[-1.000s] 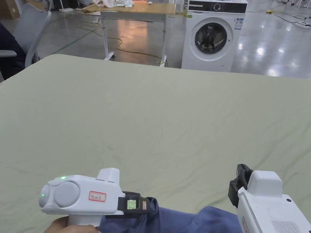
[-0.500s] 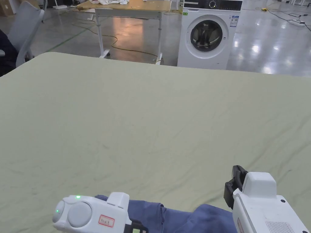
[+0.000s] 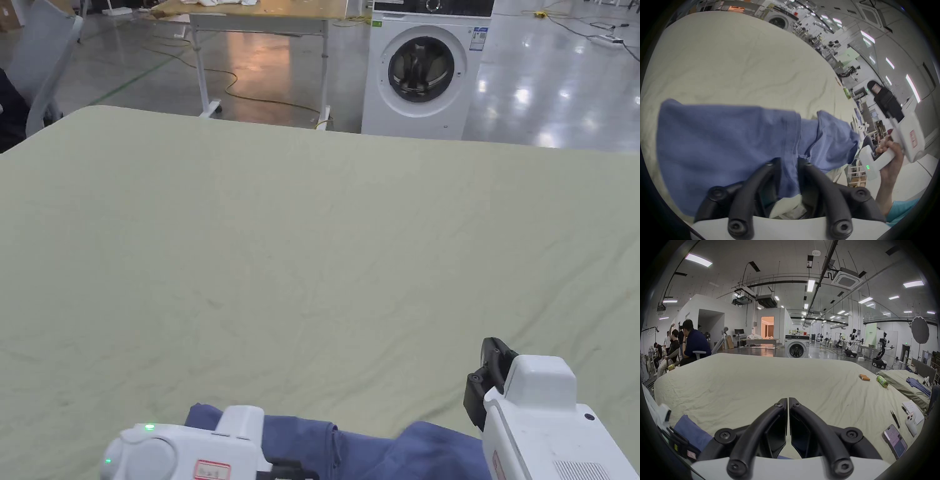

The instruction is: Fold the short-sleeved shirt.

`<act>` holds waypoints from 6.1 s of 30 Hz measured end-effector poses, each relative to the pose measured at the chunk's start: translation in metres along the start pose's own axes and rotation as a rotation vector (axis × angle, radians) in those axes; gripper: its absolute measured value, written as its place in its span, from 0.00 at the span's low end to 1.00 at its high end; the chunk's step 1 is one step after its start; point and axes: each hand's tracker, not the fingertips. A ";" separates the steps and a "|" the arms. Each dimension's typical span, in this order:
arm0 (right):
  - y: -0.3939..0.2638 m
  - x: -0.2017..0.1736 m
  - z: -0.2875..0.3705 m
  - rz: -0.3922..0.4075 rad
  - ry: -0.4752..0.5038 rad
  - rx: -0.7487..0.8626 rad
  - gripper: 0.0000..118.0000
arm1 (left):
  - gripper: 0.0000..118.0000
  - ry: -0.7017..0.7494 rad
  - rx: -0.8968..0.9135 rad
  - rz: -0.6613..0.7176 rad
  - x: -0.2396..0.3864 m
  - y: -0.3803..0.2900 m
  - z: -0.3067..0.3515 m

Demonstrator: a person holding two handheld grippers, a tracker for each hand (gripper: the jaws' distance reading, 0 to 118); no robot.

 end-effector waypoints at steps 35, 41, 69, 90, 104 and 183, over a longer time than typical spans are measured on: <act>0.006 0.001 0.009 0.006 -0.001 0.000 0.01 | 0.09 -0.238 0.114 0.175 -0.154 0.006 0.041; 0.008 0.003 0.008 0.021 0.009 -0.004 0.01 | 0.08 -0.154 0.156 0.074 -0.111 0.021 0.091; 0.009 -0.003 0.002 0.025 0.041 -0.026 0.01 | 0.08 0.270 0.020 -0.190 0.048 0.063 0.133; 0.003 0.005 0.006 0.018 0.016 -0.047 0.01 | 0.08 0.193 -0.151 -0.127 0.087 0.035 -0.030; 0.002 0.003 0.009 0.022 0.016 -0.055 0.01 | 0.58 0.019 -0.087 -0.042 0.094 0.037 -0.021; -0.123 -0.092 0.028 0.067 0.066 -0.190 0.01 | 0.30 0.302 0.385 -0.184 -0.049 0.016 0.088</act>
